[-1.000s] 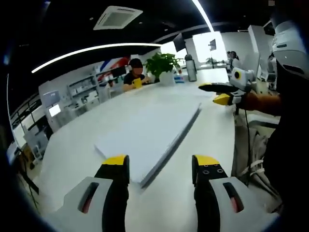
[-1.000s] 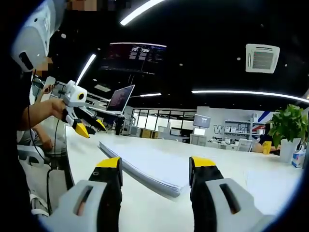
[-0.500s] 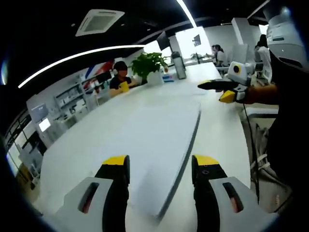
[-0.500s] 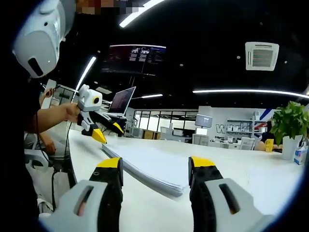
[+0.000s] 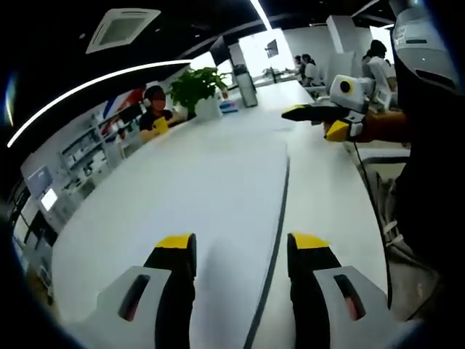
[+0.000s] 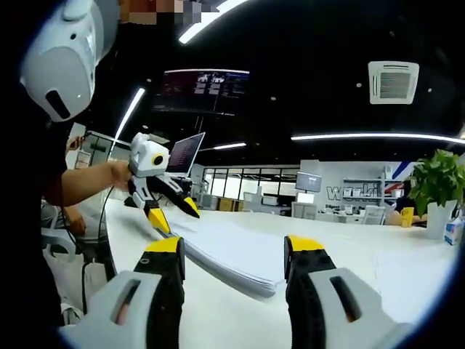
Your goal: Grasp the top corner of one sheet in the document stack and pull a single sheet out from the document stack, separating that one sheet from the rest and lifting it clear until the single sheet is fully removed from the stack
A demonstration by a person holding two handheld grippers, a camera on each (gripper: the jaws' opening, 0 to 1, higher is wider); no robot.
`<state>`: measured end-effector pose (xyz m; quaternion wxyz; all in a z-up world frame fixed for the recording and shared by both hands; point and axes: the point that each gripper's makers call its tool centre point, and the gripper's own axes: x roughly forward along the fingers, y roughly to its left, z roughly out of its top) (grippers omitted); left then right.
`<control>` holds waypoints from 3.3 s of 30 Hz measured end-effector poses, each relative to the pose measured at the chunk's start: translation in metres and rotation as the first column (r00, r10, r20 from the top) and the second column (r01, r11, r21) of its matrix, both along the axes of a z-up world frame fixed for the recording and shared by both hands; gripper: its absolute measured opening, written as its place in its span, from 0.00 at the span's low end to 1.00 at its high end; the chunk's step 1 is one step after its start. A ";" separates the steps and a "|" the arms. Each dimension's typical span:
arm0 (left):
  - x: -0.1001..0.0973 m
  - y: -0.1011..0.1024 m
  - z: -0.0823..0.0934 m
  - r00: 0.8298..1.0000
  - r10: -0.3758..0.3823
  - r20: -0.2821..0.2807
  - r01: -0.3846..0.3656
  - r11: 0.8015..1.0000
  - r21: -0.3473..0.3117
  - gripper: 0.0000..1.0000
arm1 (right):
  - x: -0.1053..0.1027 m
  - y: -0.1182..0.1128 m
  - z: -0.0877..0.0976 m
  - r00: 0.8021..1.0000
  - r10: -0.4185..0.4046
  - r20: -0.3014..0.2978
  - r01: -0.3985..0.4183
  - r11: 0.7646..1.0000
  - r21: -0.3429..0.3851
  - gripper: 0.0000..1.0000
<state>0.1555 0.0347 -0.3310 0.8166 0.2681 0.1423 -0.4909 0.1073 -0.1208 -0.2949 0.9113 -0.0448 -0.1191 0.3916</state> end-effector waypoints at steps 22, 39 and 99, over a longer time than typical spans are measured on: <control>0.014 0.003 -0.022 0.998 -0.009 -0.061 0.013 0.998 0.065 0.40 | 0.003 -0.002 0.009 1.000 0.026 -0.004 -0.026 0.998 0.050 0.54; 0.010 0.000 -0.021 1.000 -0.032 0.000 0.031 0.997 0.073 0.34 | 0.003 -0.005 0.008 1.000 0.029 0.000 -0.029 0.998 0.057 0.52; -0.007 -0.003 -0.020 0.993 -0.094 0.077 0.089 0.993 0.073 0.20 | 0.000 -0.006 0.011 0.999 0.037 0.008 -0.037 0.997 0.074 0.49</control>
